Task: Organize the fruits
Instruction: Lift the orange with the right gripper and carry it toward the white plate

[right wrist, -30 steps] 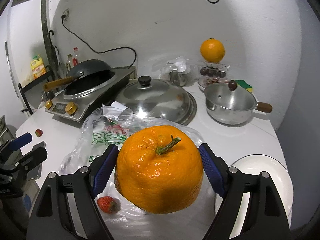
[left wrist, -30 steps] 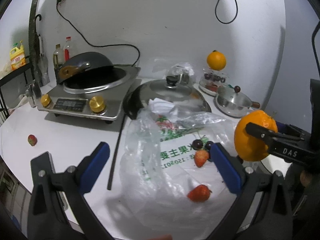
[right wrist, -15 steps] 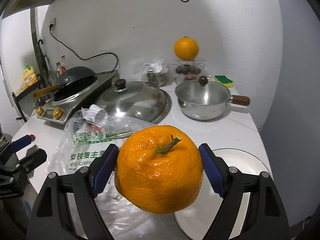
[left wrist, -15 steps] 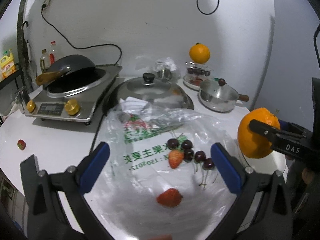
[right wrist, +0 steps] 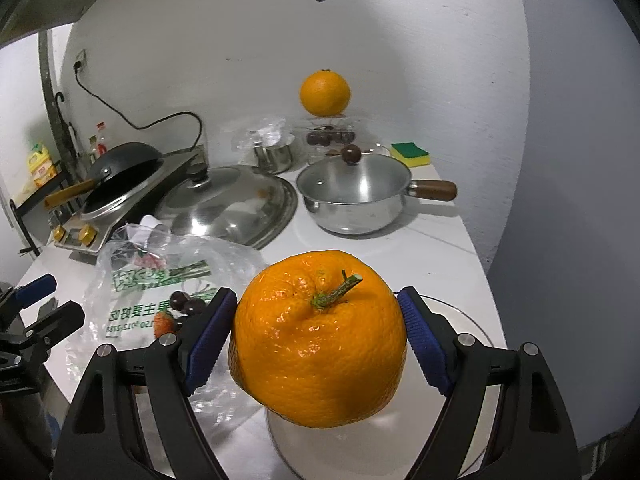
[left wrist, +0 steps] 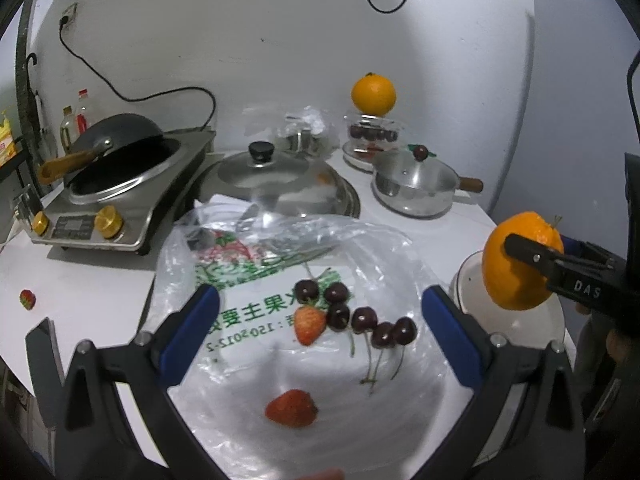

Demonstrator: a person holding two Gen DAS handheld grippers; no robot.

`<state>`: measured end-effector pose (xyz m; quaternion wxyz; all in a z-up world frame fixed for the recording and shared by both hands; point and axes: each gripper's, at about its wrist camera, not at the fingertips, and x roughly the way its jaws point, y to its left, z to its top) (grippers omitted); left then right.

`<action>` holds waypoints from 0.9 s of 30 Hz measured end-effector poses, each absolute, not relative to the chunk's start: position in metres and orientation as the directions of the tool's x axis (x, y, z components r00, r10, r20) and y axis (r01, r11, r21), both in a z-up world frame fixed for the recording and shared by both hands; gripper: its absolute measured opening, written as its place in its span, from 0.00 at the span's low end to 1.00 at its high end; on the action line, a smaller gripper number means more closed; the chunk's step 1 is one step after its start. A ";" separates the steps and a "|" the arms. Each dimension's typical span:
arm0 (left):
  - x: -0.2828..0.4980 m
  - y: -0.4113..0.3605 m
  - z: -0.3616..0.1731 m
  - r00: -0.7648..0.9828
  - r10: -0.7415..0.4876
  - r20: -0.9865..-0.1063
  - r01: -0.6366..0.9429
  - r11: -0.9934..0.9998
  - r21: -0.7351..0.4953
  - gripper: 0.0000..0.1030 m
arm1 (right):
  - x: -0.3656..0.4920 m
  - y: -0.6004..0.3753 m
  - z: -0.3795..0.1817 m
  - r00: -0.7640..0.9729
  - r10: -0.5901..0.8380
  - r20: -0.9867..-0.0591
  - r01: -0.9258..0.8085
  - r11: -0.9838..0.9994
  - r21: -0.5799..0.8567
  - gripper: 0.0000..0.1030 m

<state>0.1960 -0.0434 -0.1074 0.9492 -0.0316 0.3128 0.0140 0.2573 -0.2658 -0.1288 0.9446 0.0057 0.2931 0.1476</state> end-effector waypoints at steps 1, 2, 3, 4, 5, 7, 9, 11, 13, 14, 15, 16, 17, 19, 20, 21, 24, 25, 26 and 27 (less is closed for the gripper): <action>0.198 -0.045 -0.108 0.803 0.005 -0.596 -0.045 0.998 -0.052 0.99 | 0.259 -0.269 -0.130 0.784 0.279 -0.555 -0.271 0.958 0.097 0.82; 0.200 -0.048 -0.109 0.800 0.003 -0.599 -0.043 0.998 -0.052 0.99 | 0.261 -0.271 -0.130 0.784 0.276 -0.557 -0.269 0.958 0.097 0.82; 0.202 -0.049 -0.110 0.799 0.002 -0.601 -0.041 0.998 -0.051 0.99 | 0.263 -0.273 -0.131 0.783 0.273 -0.559 -0.265 0.959 0.096 0.82; 0.203 -0.051 -0.111 0.798 0.001 -0.603 -0.040 0.998 -0.051 0.99 | 0.265 -0.275 -0.132 0.782 0.270 -0.562 -0.262 0.960 0.096 0.82; 0.206 -0.053 -0.112 0.796 0.000 -0.605 -0.039 0.998 -0.050 0.99 | 0.267 -0.278 -0.133 0.781 0.267 -0.564 -0.259 0.961 0.096 0.82; 0.210 -0.056 -0.115 0.792 -0.001 -0.610 -0.036 0.998 -0.048 0.99 | 0.272 -0.282 -0.135 0.780 0.262 -0.569 -0.253 0.963 0.097 0.82; 0.215 -0.058 -0.117 0.788 -0.002 -0.616 -0.034 0.998 -0.046 0.99 | 0.276 -0.286 -0.138 0.775 0.262 -0.575 -0.249 0.963 0.103 0.82; 0.219 -0.061 -0.120 0.783 -0.002 -0.622 -0.032 0.999 -0.043 0.99 | 0.281 -0.290 -0.143 0.771 0.258 -0.582 -0.242 0.964 0.106 0.82; 0.223 -0.063 -0.122 0.779 -0.001 -0.627 -0.031 0.999 -0.041 0.99 | 0.286 -0.294 -0.147 0.766 0.256 -0.589 -0.238 0.965 0.110 0.82; 0.225 -0.064 -0.123 0.777 -0.001 -0.630 -0.030 0.999 -0.039 0.99 | 0.288 -0.295 -0.148 0.764 0.255 -0.592 -0.236 0.965 0.111 0.82; 0.227 -0.065 -0.125 0.774 -0.001 -0.633 -0.030 0.999 -0.038 0.99 | 0.290 -0.296 -0.150 0.760 0.251 -0.600 -0.229 0.967 0.114 0.82; 0.229 -0.066 -0.126 0.772 0.000 -0.635 -0.030 0.999 -0.037 0.99 | 0.292 -0.297 -0.151 0.757 0.249 -0.604 -0.227 0.967 0.115 0.82; 0.230 -0.067 -0.127 0.771 0.000 -0.637 -0.030 0.999 -0.036 0.99 | 0.294 -0.297 -0.153 0.755 0.249 -0.606 -0.226 0.967 0.116 0.82; 0.233 -0.068 -0.128 0.767 0.000 -0.642 -0.030 0.999 -0.036 0.99 | 0.297 -0.298 -0.155 0.751 0.249 -0.611 -0.226 0.967 0.116 0.82; 0.235 -0.069 -0.129 0.766 -0.001 -0.643 -0.029 0.999 -0.037 0.99 | 0.299 -0.298 -0.157 0.749 0.249 -0.614 -0.226 0.967 0.117 0.82; 0.236 -0.069 -0.130 0.765 -0.003 -0.644 -0.028 0.999 -0.038 0.99 | 0.300 -0.299 -0.157 0.745 0.247 -0.620 -0.222 0.968 0.120 0.82; 0.239 -0.070 -0.131 0.763 -0.004 -0.646 -0.027 0.999 -0.039 0.99 | 0.302 -0.301 -0.160 0.742 0.243 -0.625 -0.218 0.969 0.118 0.82; 0.240 -0.071 -0.132 0.762 -0.004 -0.647 -0.027 0.999 -0.038 0.99 | 0.303 -0.301 -0.160 0.741 0.243 -0.626 -0.218 0.969 0.118 0.82; 0.241 -0.071 -0.133 0.761 -0.004 -0.649 -0.027 0.999 -0.037 0.99 | 0.304 -0.302 -0.161 0.740 0.242 -0.628 -0.216 0.969 0.118 0.82; 0.242 -0.071 -0.134 0.759 -0.005 -0.651 -0.026 0.999 -0.038 0.99 | 0.304 -0.303 -0.161 0.739 0.241 -0.629 -0.215 0.969 0.118 0.82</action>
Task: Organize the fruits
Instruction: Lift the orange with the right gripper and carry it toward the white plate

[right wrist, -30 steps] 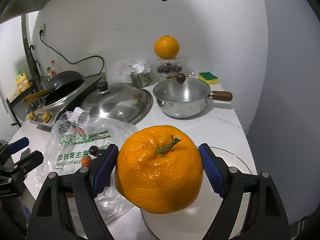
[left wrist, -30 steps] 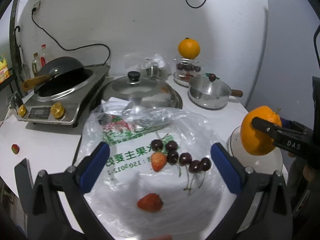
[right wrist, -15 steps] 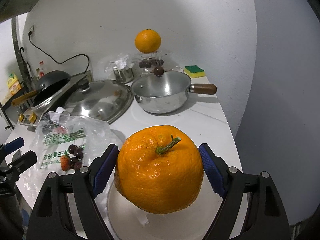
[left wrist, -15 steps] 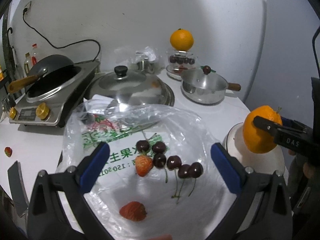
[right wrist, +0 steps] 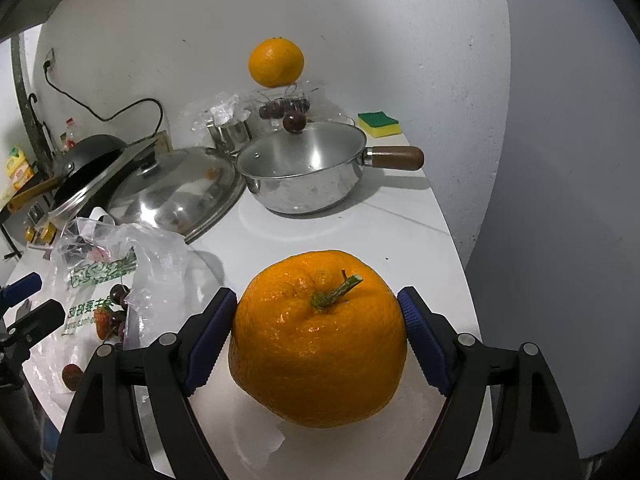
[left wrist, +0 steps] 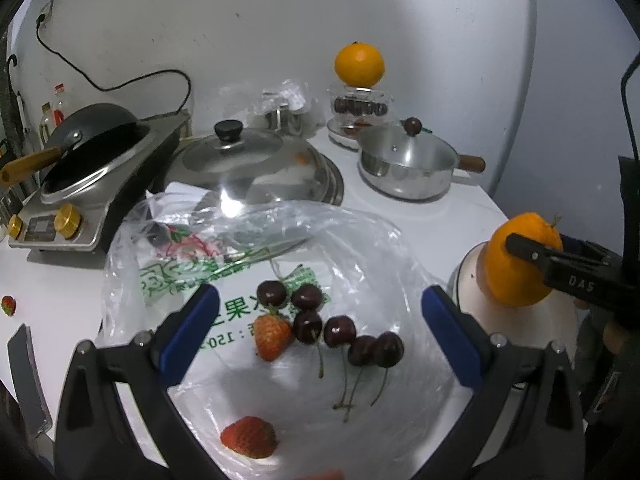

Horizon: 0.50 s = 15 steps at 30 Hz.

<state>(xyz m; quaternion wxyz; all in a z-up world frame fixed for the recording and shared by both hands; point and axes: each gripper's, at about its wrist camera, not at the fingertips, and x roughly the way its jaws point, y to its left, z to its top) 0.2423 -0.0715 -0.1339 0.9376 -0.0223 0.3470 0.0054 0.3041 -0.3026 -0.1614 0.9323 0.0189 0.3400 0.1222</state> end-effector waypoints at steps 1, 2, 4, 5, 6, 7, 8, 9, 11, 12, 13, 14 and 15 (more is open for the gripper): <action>0.243 -0.072 -0.135 0.758 -0.007 -0.652 -0.024 0.999 -0.038 0.99 | 0.305 -0.303 -0.162 0.738 0.239 -0.631 -0.213 0.970 0.119 0.82; 0.243 -0.072 -0.135 0.757 -0.008 -0.653 -0.023 0.999 -0.038 0.99 | 0.305 -0.304 -0.163 0.736 0.238 -0.634 -0.211 0.970 0.120 0.82; 0.244 -0.073 -0.136 0.755 -0.009 -0.656 -0.019 0.999 -0.037 0.99 | 0.306 -0.304 -0.163 0.737 0.239 -0.632 -0.210 0.970 0.122 0.82; 0.245 -0.074 -0.136 0.753 -0.010 -0.658 -0.018 0.999 -0.035 0.99 | 0.306 -0.304 -0.163 0.737 0.238 -0.632 -0.210 0.970 0.120 0.82; 0.245 -0.074 -0.137 0.753 -0.010 -0.658 -0.017 0.999 -0.035 0.99 | 0.306 -0.304 -0.163 0.737 0.239 -0.632 -0.211 0.970 0.120 0.82; 0.245 -0.074 -0.137 0.753 -0.010 -0.658 -0.017 0.999 -0.035 0.99 | 0.306 -0.304 -0.163 0.738 0.237 -0.632 -0.212 0.970 0.116 0.82; 0.245 -0.074 -0.137 0.753 -0.011 -0.658 -0.016 0.999 -0.036 0.99 | 0.307 -0.304 -0.163 0.738 0.235 -0.632 -0.211 0.971 0.115 0.83; 0.245 -0.074 -0.137 0.753 -0.012 -0.658 -0.016 0.999 -0.036 0.99 | 0.308 -0.304 -0.163 0.738 0.234 -0.633 -0.210 0.971 0.114 0.83; 0.245 -0.074 -0.137 0.752 -0.011 -0.659 -0.017 0.999 -0.036 0.99 | 0.309 -0.303 -0.163 0.738 0.230 -0.634 -0.211 0.972 0.108 0.83; 0.244 -0.073 -0.138 0.751 -0.010 -0.660 -0.018 0.999 -0.036 0.99 | 0.309 -0.302 -0.164 0.739 0.228 -0.634 -0.210 0.972 0.105 0.83; 0.245 -0.073 -0.138 0.751 -0.010 -0.660 -0.019 0.999 -0.036 0.99 | 0.310 -0.301 -0.164 0.737 0.227 -0.636 -0.210 0.972 0.104 0.84; 0.244 -0.072 -0.138 0.751 -0.009 -0.660 -0.020 0.999 -0.037 0.99 | 0.310 -0.300 -0.164 0.738 0.225 -0.636 -0.210 0.973 0.100 0.84; 0.244 -0.072 -0.138 0.751 -0.009 -0.660 -0.020 0.999 -0.037 0.99 | 0.310 -0.300 -0.164 0.738 0.222 -0.637 -0.209 0.973 0.097 0.84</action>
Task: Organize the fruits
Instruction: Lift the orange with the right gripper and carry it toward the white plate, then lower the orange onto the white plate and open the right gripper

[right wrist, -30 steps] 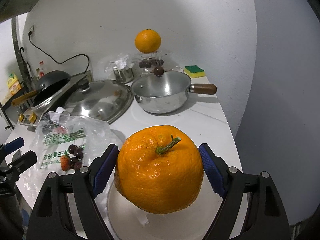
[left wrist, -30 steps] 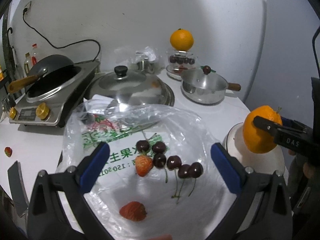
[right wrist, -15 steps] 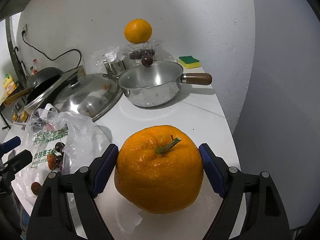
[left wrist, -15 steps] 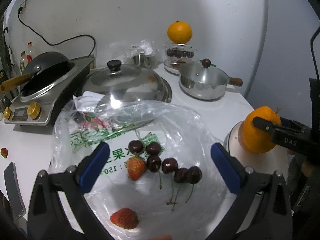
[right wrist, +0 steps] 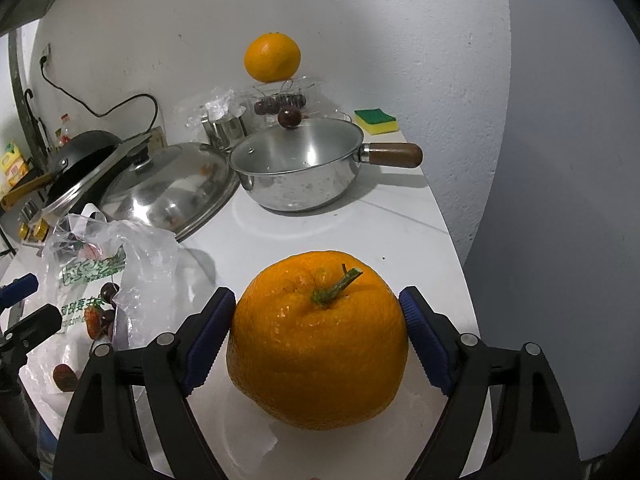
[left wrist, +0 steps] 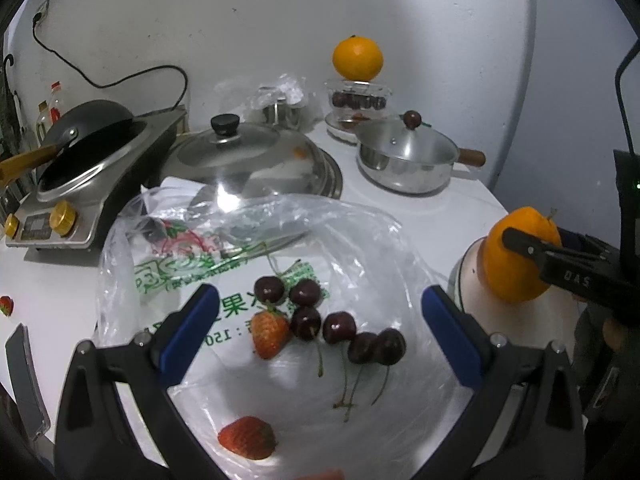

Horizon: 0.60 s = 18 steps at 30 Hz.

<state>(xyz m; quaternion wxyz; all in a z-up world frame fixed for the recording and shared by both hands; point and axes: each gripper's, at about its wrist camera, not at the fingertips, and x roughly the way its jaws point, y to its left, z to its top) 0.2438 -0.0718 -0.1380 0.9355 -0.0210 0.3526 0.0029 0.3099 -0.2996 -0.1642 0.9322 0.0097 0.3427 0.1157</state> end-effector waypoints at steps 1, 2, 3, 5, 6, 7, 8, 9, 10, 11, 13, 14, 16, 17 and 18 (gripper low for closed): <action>0.244 -0.071 -0.138 0.752 -0.009 -0.660 -0.020 0.999 -0.037 0.99 | 0.310 -0.299 -0.164 0.738 0.221 -0.637 -0.210 0.973 0.094 0.84; 0.243 -0.071 -0.138 0.752 -0.009 -0.659 -0.020 0.999 -0.037 0.99 | 0.310 -0.299 -0.164 0.738 0.221 -0.637 -0.211 0.973 0.093 0.85; 0.243 -0.071 -0.138 0.752 -0.009 -0.659 -0.020 0.999 -0.037 0.99 | 0.310 -0.298 -0.164 0.738 0.219 -0.638 -0.210 0.973 0.092 0.85; 0.242 -0.070 -0.138 0.753 -0.011 -0.658 -0.020 0.999 -0.039 0.99 | 0.310 -0.297 -0.164 0.737 0.215 -0.640 -0.213 0.974 0.082 0.85; 0.242 -0.069 -0.138 0.753 -0.012 -0.658 -0.020 0.999 -0.040 0.99 | 0.310 -0.296 -0.164 0.737 0.213 -0.641 -0.217 0.973 0.075 0.85; 0.241 -0.069 -0.138 0.754 -0.012 -0.657 -0.019 0.999 -0.041 0.99 | 0.310 -0.295 -0.164 0.737 0.211 -0.642 -0.219 0.973 0.068 0.85; 0.241 -0.069 -0.138 0.754 -0.011 -0.657 -0.020 0.999 -0.040 0.99 | 0.310 -0.294 -0.164 0.738 0.208 -0.641 -0.219 0.974 0.064 0.86; 0.240 -0.068 -0.137 0.755 -0.011 -0.656 -0.020 0.999 -0.040 0.99 | 0.310 -0.294 -0.164 0.739 0.206 -0.641 -0.219 0.974 0.061 0.86; 0.239 -0.067 -0.137 0.756 -0.011 -0.655 -0.021 0.999 -0.041 0.99 | 0.310 -0.294 -0.164 0.741 0.204 -0.640 -0.216 0.974 0.060 0.86; 0.238 -0.067 -0.137 0.756 -0.011 -0.654 -0.022 0.999 -0.041 0.99 | 0.310 -0.294 -0.164 0.741 0.205 -0.639 -0.215 0.975 0.064 0.86; 0.237 -0.065 -0.136 0.758 -0.010 -0.652 -0.023 0.999 -0.042 0.99 | 0.309 -0.294 -0.164 0.746 0.200 -0.635 -0.209 0.976 0.061 0.86; 0.236 -0.064 -0.135 0.759 -0.009 -0.651 -0.024 0.999 -0.042 0.99 | 0.307 -0.294 -0.163 0.754 0.197 -0.627 -0.207 0.977 0.058 0.86; 0.234 -0.063 -0.134 0.761 -0.010 -0.649 -0.025 0.999 -0.044 0.99 | 0.303 -0.294 -0.159 0.770 0.193 -0.609 -0.206 0.977 0.049 0.86; 0.233 -0.063 -0.133 0.762 -0.011 -0.648 -0.025 0.999 -0.045 0.99 | 0.302 -0.294 -0.157 0.776 0.193 -0.601 -0.206 0.977 0.047 0.86; 0.232 -0.062 -0.133 0.763 -0.011 -0.646 -0.024 0.999 -0.046 0.99 | 0.301 -0.294 -0.156 0.778 0.193 -0.598 -0.207 0.977 0.046 0.86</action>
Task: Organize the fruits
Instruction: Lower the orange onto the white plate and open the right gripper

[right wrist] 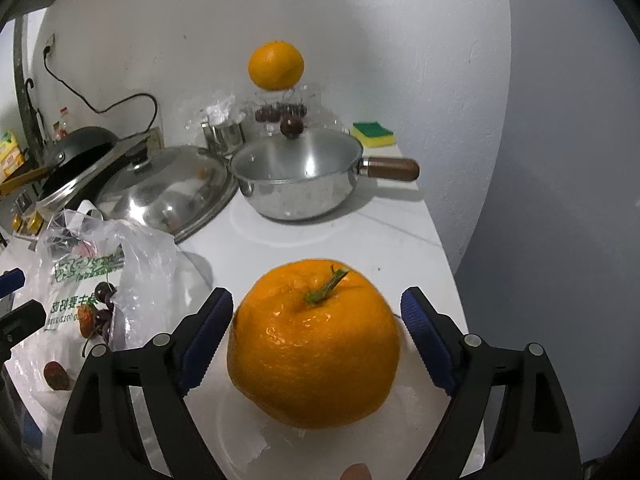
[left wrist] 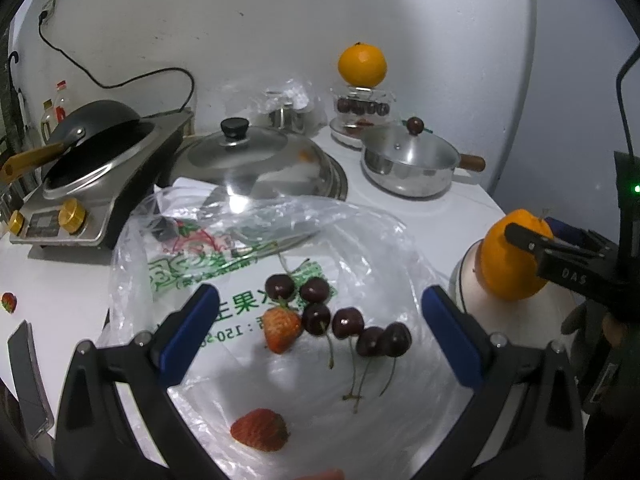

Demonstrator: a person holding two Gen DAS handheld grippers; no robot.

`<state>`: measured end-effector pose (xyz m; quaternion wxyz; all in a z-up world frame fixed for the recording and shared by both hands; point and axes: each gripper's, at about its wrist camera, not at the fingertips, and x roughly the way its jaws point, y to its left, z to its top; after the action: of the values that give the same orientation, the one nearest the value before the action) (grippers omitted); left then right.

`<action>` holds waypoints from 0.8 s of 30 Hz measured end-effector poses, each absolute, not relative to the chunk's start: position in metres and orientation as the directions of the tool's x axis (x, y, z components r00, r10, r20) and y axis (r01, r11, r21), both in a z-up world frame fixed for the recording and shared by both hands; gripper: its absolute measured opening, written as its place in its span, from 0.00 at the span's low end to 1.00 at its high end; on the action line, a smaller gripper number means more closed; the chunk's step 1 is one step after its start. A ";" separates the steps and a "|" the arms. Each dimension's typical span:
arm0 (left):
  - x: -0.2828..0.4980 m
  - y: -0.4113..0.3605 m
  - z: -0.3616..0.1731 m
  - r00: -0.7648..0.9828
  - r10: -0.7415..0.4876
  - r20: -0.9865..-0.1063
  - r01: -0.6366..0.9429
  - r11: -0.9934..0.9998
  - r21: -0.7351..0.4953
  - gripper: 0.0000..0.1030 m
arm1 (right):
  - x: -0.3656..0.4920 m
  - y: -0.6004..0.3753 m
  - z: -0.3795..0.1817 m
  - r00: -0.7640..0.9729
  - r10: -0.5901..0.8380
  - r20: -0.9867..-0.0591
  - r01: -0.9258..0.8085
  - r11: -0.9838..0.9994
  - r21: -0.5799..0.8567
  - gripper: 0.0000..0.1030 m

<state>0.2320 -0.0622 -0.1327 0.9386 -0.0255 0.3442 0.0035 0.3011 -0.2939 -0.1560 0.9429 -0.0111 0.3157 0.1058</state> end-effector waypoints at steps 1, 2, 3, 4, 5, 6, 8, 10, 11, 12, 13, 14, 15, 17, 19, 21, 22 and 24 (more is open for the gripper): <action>0.231 -0.062 -0.132 0.764 -0.011 -0.645 -0.024 0.999 -0.046 0.99 | 0.300 -0.294 -0.155 0.780 0.193 -0.596 -0.207 0.977 0.045 0.86; 0.229 -0.061 -0.131 0.766 -0.012 -0.643 -0.023 0.999 -0.046 0.99 | 0.299 -0.293 -0.153 0.781 0.191 -0.595 -0.206 0.978 0.043 0.86; 0.228 -0.061 -0.130 0.768 -0.012 -0.640 -0.024 0.999 -0.047 0.99 | 0.299 -0.293 -0.152 0.782 0.189 -0.594 -0.206 0.978 0.041 0.86; 0.226 -0.060 -0.129 0.770 -0.012 -0.638 -0.024 0.999 -0.048 0.99 | 0.298 -0.292 -0.151 0.783 0.187 -0.594 -0.206 0.978 0.037 0.86; 0.225 -0.059 -0.129 0.772 -0.011 -0.636 -0.026 0.998 -0.049 0.99 | 0.296 -0.292 -0.150 0.784 0.185 -0.592 -0.205 0.978 0.035 0.86; 0.223 -0.058 -0.128 0.774 -0.011 -0.634 -0.028 0.998 -0.051 0.99 | 0.295 -0.291 -0.149 0.786 0.183 -0.590 -0.204 0.978 0.032 0.86; 0.220 -0.056 -0.126 0.777 -0.010 -0.630 -0.030 0.998 -0.053 0.99 | 0.291 -0.290 -0.146 0.790 0.180 -0.586 -0.203 0.979 0.027 0.86; 0.216 -0.053 -0.124 0.780 -0.009 -0.625 -0.033 0.998 -0.056 0.99 | 0.287 -0.289 -0.142 0.796 0.176 -0.580 -0.201 0.979 0.021 0.86; 0.213 -0.051 -0.123 0.782 -0.008 -0.623 -0.035 0.998 -0.057 0.99 | 0.285 -0.288 -0.141 0.798 0.175 -0.577 -0.201 0.979 0.018 0.86; 0.211 -0.049 -0.122 0.784 -0.008 -0.620 -0.036 0.998 -0.058 0.99 | 0.283 -0.287 -0.139 0.801 0.174 -0.574 -0.201 0.979 0.016 0.86; 0.209 -0.048 -0.121 0.786 -0.007 -0.618 -0.037 0.998 -0.059 0.99 | 0.281 -0.285 -0.137 0.803 0.173 -0.570 -0.202 0.979 0.013 0.86; 0.206 -0.046 -0.121 0.788 -0.006 -0.616 -0.039 0.997 -0.060 0.99 | 0.279 -0.284 -0.136 0.805 0.173 -0.568 -0.203 0.979 0.011 0.86; 0.204 -0.044 -0.119 0.790 -0.005 -0.613 -0.041 0.997 -0.061 0.99 | 0.277 -0.282 -0.134 0.807 0.174 -0.565 -0.204 0.979 0.010 0.86; 0.199 -0.040 -0.118 0.794 -0.002 -0.608 -0.046 0.997 -0.064 0.99 | 0.273 -0.279 -0.131 0.811 0.176 -0.559 -0.207 0.978 0.009 0.86; 0.195 -0.036 -0.116 0.797 -0.001 -0.605 -0.049 0.997 -0.066 0.99 | 0.268 -0.274 -0.127 0.815 0.179 -0.552 -0.211 0.978 0.006 0.86; 0.190 -0.031 -0.115 0.800 0.001 -0.600 -0.053 0.996 -0.068 0.99 | 0.264 -0.270 -0.124 0.818 0.179 -0.546 -0.212 0.977 0.003 0.86; 0.189 -0.029 -0.114 0.802 0.002 -0.598 -0.054 0.996 -0.069 0.99 | 0.262 -0.267 -0.122 0.820 0.180 -0.543 -0.214 0.977 0.002 0.86; 0.183 -0.024 -0.113 0.806 0.003 -0.593 -0.058 0.996 -0.073 0.99 | 0.258 -0.262 -0.120 0.822 0.183 -0.539 -0.217 0.976 0.000 0.86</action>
<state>0.1832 -0.0242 -0.1128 0.9491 -0.0440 0.3114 0.0161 0.2576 -0.2618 -0.1196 0.9541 -0.0305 0.2791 0.1047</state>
